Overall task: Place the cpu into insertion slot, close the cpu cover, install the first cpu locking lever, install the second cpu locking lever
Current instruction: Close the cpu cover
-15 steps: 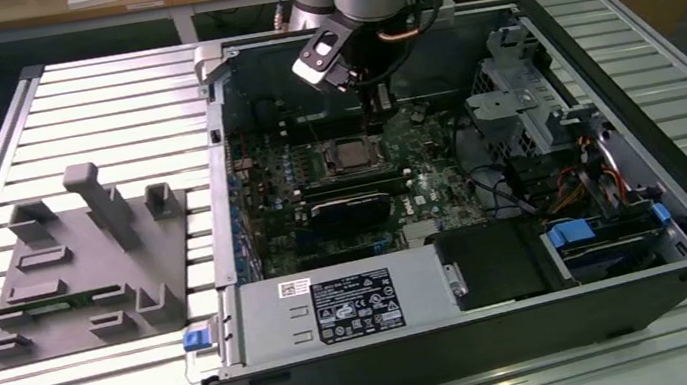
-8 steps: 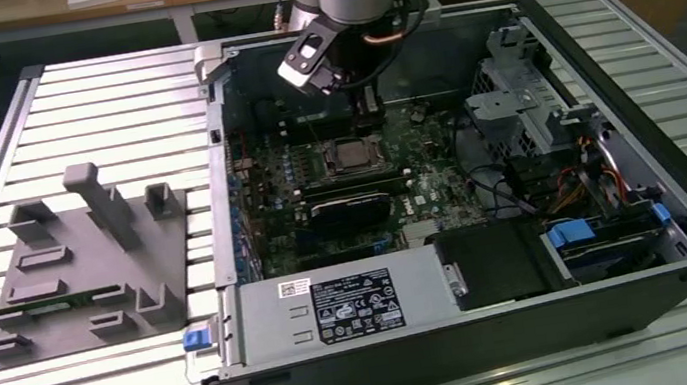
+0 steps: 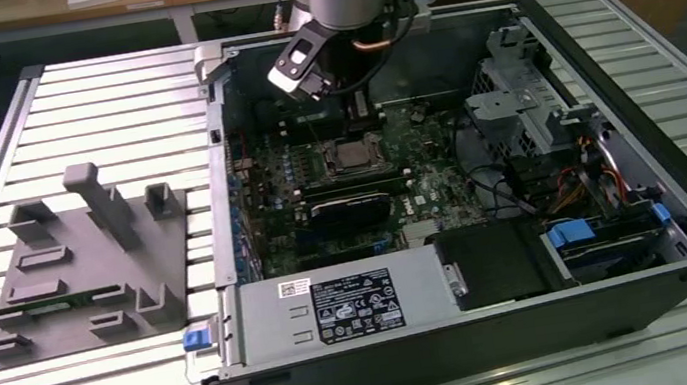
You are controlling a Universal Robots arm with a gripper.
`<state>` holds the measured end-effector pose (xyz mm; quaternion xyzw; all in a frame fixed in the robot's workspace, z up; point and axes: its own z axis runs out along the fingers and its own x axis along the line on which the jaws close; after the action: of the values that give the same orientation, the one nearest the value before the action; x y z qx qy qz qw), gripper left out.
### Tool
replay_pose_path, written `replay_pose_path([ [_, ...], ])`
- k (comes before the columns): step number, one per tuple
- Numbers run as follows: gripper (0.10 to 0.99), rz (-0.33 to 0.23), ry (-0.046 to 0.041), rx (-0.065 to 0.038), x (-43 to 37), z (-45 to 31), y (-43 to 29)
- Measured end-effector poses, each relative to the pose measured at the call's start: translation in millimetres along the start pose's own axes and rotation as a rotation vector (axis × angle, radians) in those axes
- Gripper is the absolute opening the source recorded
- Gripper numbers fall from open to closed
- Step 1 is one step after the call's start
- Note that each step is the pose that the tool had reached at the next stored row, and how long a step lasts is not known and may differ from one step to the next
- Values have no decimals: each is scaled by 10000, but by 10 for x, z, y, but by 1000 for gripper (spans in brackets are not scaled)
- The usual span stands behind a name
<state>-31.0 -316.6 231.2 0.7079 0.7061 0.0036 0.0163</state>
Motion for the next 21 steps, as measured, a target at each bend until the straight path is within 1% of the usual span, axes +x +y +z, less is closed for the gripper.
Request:
replay_pose_path([
  [3, 106, 0, -1, 0, 0, 13, -21],
  [9, 106, -13, 0, 0, 0, 13, -23],
  [11, 106, -154, 5, -4, 1, 14, -23],
  [16, 106, -917, 21, -17, 1, 14, -23],
  [17, 106, -1252, 25, -22, 0, 14, -23],
  [21, 106, -1949, 34, -35, 0, 14, -23],
])
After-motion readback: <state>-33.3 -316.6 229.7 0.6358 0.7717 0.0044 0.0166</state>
